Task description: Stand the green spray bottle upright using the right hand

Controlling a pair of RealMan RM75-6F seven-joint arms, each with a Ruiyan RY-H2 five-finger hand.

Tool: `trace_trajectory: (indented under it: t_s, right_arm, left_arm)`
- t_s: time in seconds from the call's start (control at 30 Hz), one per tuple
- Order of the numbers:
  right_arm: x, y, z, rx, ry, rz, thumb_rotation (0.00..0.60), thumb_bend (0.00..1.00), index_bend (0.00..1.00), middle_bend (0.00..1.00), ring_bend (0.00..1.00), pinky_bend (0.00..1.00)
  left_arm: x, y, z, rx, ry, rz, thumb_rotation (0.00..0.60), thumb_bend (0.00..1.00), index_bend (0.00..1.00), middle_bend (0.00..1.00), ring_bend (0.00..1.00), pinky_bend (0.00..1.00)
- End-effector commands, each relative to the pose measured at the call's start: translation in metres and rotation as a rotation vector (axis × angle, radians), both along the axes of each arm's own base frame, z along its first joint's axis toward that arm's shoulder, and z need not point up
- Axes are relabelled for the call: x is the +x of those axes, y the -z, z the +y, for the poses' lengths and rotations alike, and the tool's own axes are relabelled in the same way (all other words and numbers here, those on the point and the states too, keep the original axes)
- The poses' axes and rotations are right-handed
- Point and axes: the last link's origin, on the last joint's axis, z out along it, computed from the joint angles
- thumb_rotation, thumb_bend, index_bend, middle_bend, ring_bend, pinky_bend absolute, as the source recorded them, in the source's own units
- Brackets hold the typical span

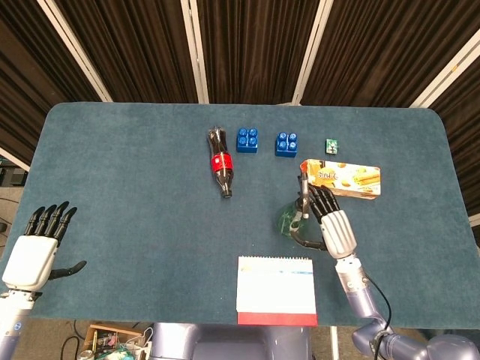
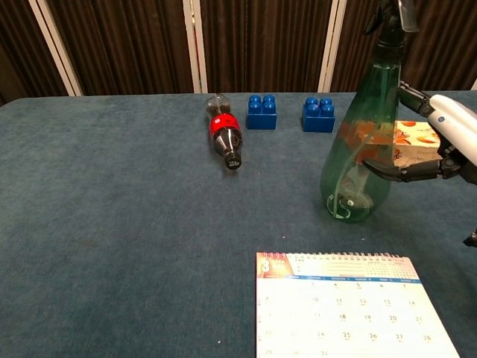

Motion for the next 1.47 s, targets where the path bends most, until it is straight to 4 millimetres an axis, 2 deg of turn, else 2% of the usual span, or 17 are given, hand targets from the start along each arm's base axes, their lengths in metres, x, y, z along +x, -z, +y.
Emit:
trace_trajectory:
  t_s: [0.03,0.4,0.63,0.73,0.9,1.0,1.1,1.17,1.3,1.47]
  right_arm:
    - [0.0,-0.003,0.0,-0.002,0.003,0.021,0.6,0.22,0.0,0.0,0.0,0.0]
    - [0.002,-0.017,0.005,-0.036,-0.003,0.048,0.6,0.19,0.0,0.0,0.0,0.0]
    - [-0.004,-0.033,0.012,-0.069,-0.011,0.094,0.6,0.19,0.0,0.0,0.0,0.0]
    - [-0.016,-0.047,0.019,-0.085,-0.007,0.153,0.6,0.19,0.0,0.0,0.0,0.0]
    - [-0.046,-0.085,0.034,-0.145,0.064,0.311,0.6,0.19,0.0,0.0,0.0,0.0]
    - [-0.07,-0.112,0.055,-0.136,0.204,0.43,0.6,0.19,0.0,0.0,0.0,0.0]
    - [-0.09,-0.141,0.084,-0.129,0.394,0.516,0.6,0.17,0.0,0.0,0.0,0.0]
    - [-0.092,-0.154,0.1,-0.161,0.475,0.483,0.6,0.16,0.0,0.0,0.0,0.0]
    - [-0.085,-0.172,0.113,-0.214,0.467,0.531,0.6,0.16,0.0,0.0,0.0,0.0]
    - [-0.082,-0.17,0.116,-0.189,0.481,0.54,0.6,0.16,0.0,0.0,0.0,0.0]
  left_arm:
    - [0.0,0.0,0.0,-0.003,0.003,0.0,0.6,0.05,0.0,0.0,0.0,0.04]
    - [0.0,-0.001,-0.001,0.003,0.005,-0.005,0.6,0.05,0.0,0.0,0.0,0.04]
    - [0.0,-0.004,-0.003,0.011,0.009,-0.006,0.6,0.05,0.0,0.0,0.0,0.04]
    - [-0.001,-0.005,-0.004,0.016,0.008,-0.009,0.6,0.05,0.0,0.0,0.0,0.04]
    - [-0.001,-0.007,-0.005,0.024,0.011,-0.013,0.6,0.05,0.0,0.0,0.0,0.04]
    - [-0.001,-0.009,-0.007,0.032,0.013,-0.015,0.6,0.05,0.0,0.0,0.0,0.04]
    - [-0.001,-0.011,-0.009,0.043,0.017,-0.018,0.6,0.05,0.0,0.0,0.0,0.04]
    - [-0.002,-0.012,-0.011,0.051,0.013,-0.018,0.6,0.05,0.0,0.0,0.0,0.04]
    - [-0.002,-0.012,-0.013,0.053,0.013,-0.015,0.6,0.05,0.0,0.0,0.0,0.04]
    - [-0.001,-0.013,-0.013,0.058,0.016,-0.016,0.6,0.05,0.0,0.0,0.0,0.04]
